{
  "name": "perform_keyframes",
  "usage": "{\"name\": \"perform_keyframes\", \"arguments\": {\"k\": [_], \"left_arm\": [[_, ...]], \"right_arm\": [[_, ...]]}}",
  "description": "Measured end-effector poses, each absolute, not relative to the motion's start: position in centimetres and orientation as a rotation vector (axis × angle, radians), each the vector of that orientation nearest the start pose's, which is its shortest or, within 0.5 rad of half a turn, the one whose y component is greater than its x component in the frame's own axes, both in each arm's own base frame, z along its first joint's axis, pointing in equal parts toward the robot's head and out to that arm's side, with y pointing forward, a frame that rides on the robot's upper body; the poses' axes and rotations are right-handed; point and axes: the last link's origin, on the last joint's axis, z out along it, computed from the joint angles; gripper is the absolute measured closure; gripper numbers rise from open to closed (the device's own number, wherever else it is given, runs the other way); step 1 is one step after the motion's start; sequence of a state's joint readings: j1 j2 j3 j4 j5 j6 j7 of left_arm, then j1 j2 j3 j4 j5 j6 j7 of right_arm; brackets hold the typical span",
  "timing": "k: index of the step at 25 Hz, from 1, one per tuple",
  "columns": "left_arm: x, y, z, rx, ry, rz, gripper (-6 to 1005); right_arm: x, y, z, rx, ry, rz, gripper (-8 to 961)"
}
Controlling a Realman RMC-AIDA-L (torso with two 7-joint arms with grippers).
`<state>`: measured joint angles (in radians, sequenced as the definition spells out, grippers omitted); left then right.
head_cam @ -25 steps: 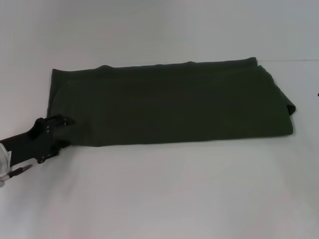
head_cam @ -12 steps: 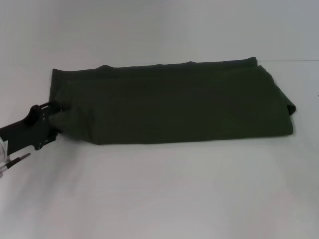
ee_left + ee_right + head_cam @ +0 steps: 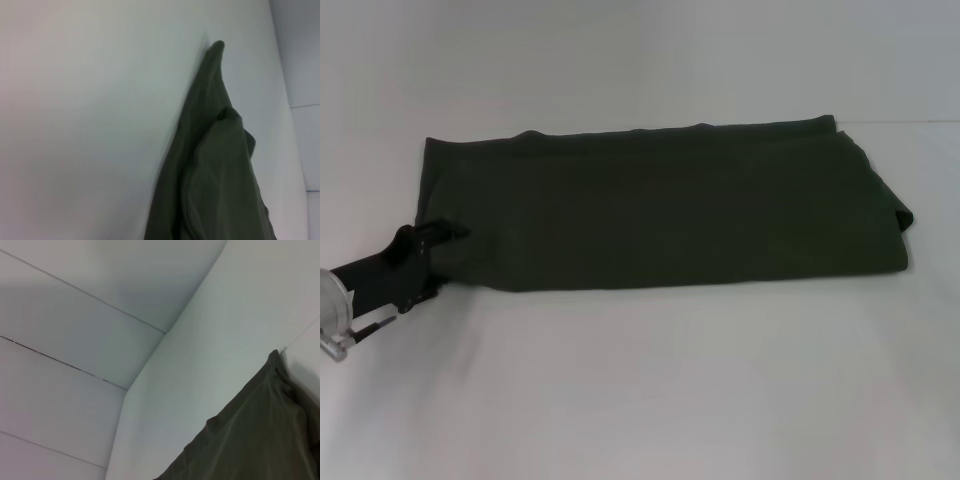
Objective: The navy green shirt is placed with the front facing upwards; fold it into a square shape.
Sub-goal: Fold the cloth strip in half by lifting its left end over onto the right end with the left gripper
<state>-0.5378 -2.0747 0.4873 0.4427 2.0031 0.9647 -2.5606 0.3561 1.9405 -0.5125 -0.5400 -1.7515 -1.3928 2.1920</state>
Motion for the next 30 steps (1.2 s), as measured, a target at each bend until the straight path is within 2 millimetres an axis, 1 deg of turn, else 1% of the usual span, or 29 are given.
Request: {"name": "perform_keyframes", "arguments": {"k": [6,8,10,17,22,24,27,30], "left_arm": [[-34.3,37.6,-0.1,1.729,2.901,1.262,329],[-34.2,37.7,-0.2,1.734,2.900,1.262,339],[-34.0,37.7,-0.3,1.735,2.888,1.258,349],[-33.8,36.6,-0.6,1.712,2.827,1.244,382],[-32.6,36.8,0.1,1.829,2.677,1.334,384],[-33.0,36.9,-0.3,1.826,2.724,1.292,383],[-33.8,37.1,-1.2,1.796,2.847,1.146,383],[-34.0,37.3,-1.0,1.785,2.879,1.162,382]], "right_arm": [[35.9,31.5,8.8,-1.711,1.792,1.156,38],[35.9,31.5,8.8,-1.711,1.792,1.156,38],[35.9,31.5,8.8,-1.710,1.791,1.157,38],[36.1,31.4,8.8,-1.698,1.794,1.165,38],[36.1,31.3,8.8,-1.701,1.790,1.163,38],[36.2,31.2,8.7,-1.697,1.795,1.163,38],[36.3,31.2,8.7,-1.691,1.799,1.163,38],[36.3,31.2,8.8,-1.690,1.796,1.162,38]]}}
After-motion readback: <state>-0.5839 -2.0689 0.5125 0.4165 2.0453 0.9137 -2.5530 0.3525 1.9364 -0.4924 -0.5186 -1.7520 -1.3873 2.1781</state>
